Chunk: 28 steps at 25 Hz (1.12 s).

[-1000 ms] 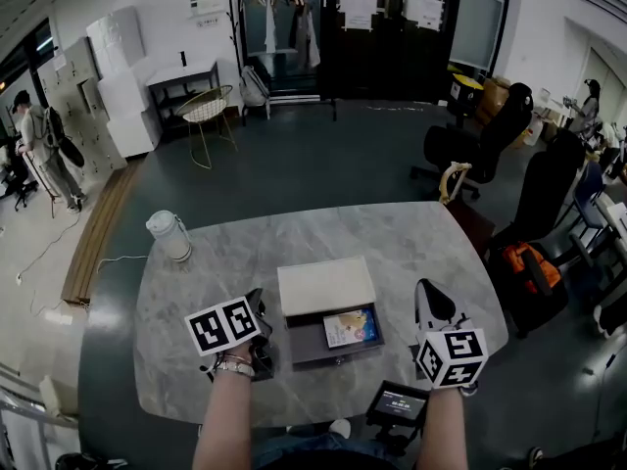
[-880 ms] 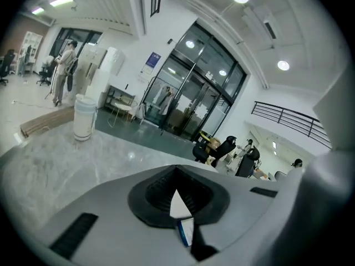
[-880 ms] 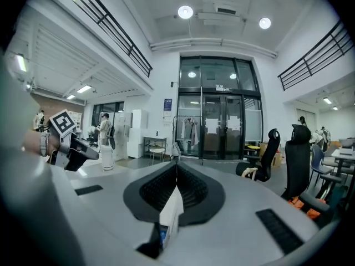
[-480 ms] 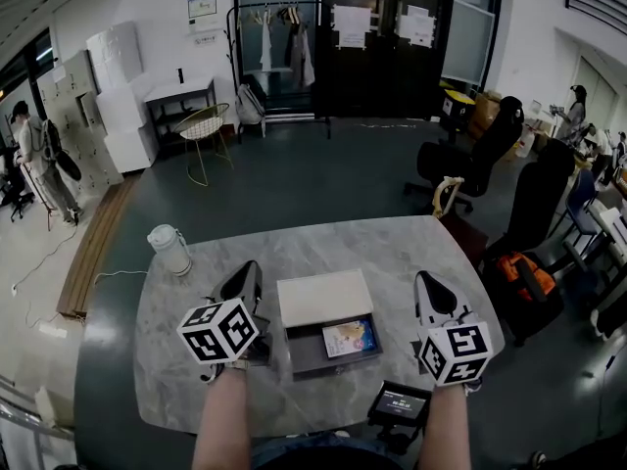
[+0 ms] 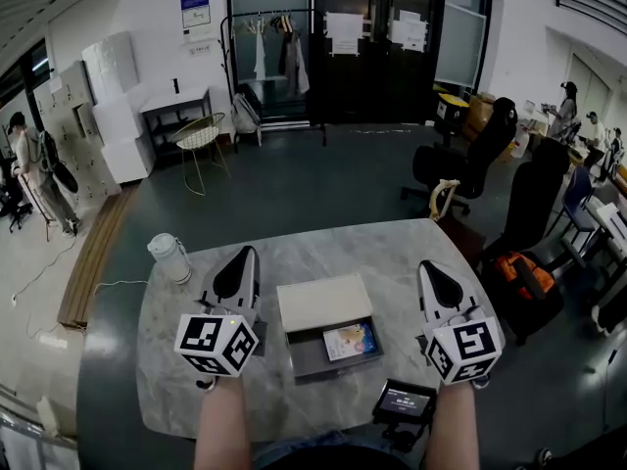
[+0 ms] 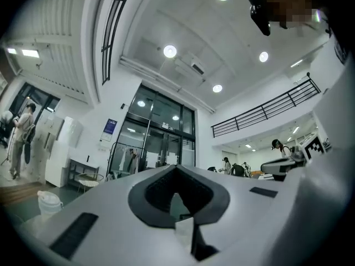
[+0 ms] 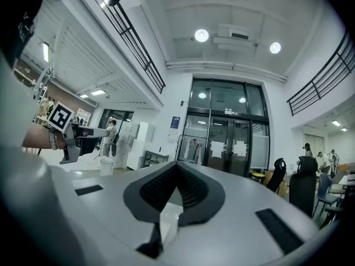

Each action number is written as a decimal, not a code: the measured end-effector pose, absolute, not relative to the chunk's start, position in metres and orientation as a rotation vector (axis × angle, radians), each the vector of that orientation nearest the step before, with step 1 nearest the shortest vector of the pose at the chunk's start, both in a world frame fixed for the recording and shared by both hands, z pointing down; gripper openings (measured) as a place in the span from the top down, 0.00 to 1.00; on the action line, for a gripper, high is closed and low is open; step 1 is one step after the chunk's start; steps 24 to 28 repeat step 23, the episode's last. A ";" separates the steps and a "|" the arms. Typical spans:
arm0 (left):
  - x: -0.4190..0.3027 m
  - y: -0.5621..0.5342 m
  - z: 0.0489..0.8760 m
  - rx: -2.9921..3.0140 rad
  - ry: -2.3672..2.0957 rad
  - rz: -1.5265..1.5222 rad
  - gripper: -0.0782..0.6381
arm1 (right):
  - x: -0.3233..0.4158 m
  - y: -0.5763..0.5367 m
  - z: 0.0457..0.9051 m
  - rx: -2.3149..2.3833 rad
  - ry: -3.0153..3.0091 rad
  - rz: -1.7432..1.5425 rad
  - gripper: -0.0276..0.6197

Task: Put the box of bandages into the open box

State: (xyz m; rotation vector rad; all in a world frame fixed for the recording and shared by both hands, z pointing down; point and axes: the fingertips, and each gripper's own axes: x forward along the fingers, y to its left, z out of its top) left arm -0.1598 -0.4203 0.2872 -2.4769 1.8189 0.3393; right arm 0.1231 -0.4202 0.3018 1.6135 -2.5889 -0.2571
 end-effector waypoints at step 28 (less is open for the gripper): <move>-0.155 -0.403 0.272 -2.442 1.797 0.313 0.88 | 0.125 -0.408 0.295 1.558 -2.564 -0.336 0.92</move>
